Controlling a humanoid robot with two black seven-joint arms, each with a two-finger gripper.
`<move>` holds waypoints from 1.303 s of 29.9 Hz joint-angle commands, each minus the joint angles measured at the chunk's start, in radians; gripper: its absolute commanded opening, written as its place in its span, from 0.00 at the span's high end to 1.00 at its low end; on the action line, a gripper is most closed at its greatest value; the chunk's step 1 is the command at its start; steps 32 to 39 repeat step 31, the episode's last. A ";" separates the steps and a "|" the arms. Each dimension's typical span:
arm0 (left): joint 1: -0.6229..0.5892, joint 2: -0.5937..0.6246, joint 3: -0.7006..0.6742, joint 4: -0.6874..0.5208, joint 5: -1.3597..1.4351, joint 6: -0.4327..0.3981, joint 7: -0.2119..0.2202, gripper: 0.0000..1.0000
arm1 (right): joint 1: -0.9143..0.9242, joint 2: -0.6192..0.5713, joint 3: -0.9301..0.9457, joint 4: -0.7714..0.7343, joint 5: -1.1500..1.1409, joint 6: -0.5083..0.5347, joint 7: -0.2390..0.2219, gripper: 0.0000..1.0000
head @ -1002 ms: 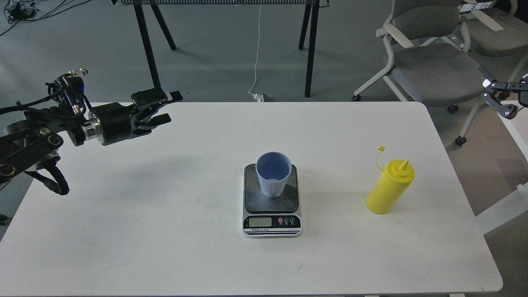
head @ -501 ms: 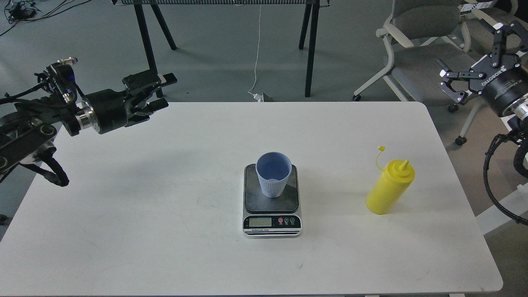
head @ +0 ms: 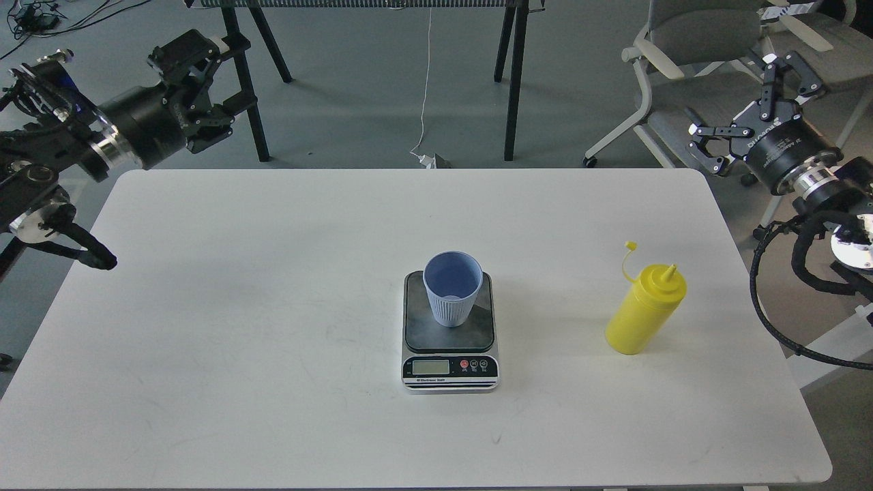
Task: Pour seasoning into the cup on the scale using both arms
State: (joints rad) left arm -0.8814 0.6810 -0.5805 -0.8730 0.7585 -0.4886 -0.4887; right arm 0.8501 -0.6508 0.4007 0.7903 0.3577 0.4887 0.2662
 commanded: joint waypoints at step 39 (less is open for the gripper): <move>0.053 -0.132 -0.062 0.085 -0.007 0.000 0.000 0.00 | -0.080 -0.006 0.015 -0.071 0.000 0.000 0.011 0.03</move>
